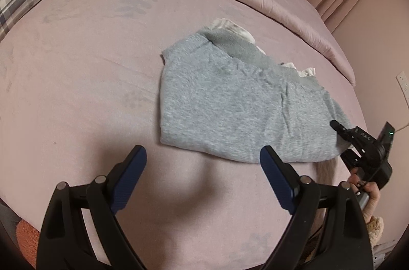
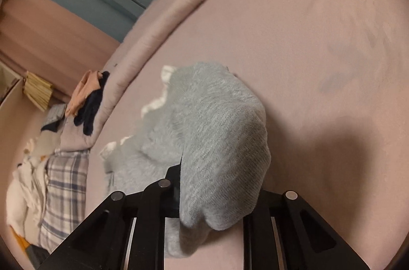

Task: Fold small clothes

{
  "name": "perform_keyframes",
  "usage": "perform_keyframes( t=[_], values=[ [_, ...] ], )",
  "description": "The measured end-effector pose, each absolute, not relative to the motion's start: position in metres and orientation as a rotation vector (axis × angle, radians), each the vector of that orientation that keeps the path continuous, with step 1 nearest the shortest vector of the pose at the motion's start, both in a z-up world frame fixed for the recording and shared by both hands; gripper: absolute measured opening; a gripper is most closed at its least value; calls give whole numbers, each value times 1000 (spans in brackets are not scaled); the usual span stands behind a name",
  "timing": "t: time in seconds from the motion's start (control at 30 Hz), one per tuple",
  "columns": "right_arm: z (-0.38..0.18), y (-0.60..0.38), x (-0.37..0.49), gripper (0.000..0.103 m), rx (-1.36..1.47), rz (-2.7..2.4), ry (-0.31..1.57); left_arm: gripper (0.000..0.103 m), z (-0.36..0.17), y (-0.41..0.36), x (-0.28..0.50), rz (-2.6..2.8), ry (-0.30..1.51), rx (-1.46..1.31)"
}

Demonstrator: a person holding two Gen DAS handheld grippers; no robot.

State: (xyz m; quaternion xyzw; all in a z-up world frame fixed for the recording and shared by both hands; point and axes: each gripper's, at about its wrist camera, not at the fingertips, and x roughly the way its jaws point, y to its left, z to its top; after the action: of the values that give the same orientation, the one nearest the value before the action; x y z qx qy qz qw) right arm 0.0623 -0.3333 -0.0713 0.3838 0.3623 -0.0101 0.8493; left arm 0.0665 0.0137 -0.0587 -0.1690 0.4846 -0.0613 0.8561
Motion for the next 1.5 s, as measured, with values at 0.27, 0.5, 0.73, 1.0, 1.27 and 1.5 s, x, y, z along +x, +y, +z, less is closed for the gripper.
perform_keyframes(
  t=[0.27,0.5,0.73,1.0,1.27,1.5],
  values=[
    [-38,-363,38,18,754,-140,684,91,-59,16,67,-142,1026,-352],
    [19,-333,37,18,454,-164,626,92,-59,16,68,-145,1031,-350],
    [56,-243,51,18,136,-15,597,92,-60,21,66,-130,1026,-363],
    [23,-155,85,18,-58,153,724,93,-62,32,66,-102,1027,-382],
    [-45,-106,97,18,-176,198,932,94,-67,38,67,-92,1043,-394],
    [-68,-90,92,21,-198,202,1001,94,-66,42,67,-89,1040,-417]
  ],
)
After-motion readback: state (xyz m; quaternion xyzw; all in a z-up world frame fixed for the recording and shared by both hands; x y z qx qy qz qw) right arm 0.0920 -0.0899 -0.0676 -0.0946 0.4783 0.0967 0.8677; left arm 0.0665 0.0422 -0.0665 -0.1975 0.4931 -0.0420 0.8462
